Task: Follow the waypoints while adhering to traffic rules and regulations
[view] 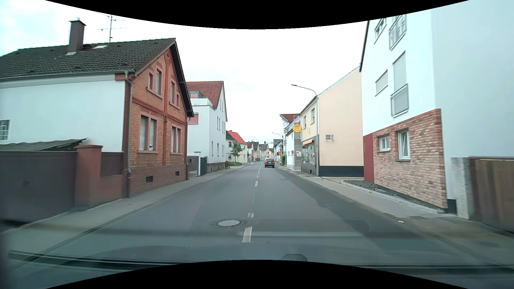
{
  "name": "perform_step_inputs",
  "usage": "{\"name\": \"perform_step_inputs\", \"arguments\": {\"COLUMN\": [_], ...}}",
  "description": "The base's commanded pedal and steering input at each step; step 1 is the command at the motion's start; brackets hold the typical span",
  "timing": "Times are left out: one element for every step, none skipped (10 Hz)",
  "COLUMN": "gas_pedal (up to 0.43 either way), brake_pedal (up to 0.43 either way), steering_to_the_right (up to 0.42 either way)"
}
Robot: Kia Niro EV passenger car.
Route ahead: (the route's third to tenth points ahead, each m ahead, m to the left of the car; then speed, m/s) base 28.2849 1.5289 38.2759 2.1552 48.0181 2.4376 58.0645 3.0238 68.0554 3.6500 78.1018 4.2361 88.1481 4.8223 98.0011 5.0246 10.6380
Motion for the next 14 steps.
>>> {"name": "perform_step_inputs", "arguments": {"gas_pedal": [0.0, 0.0, 0.0, 0.0, 0.0, 0.0, 0.0, 0.0, 0.0, 0.0, 0.0, 0.0, 0.0, 0.0], "brake_pedal": [0.0, 0.0, 0.0, 0.0, 0.0, 0.0, 0.0, 0.0, 0.0, 0.0, 0.0, 0.0, 0.0, 0.0], "steering_to_the_right": [0.014, 0.01, 0.006, 0.004, 0.0, -0.004, -0.007, -0.012, -0.016, -0.021, -0.023, -0.023, -0.023, -0.023]}}
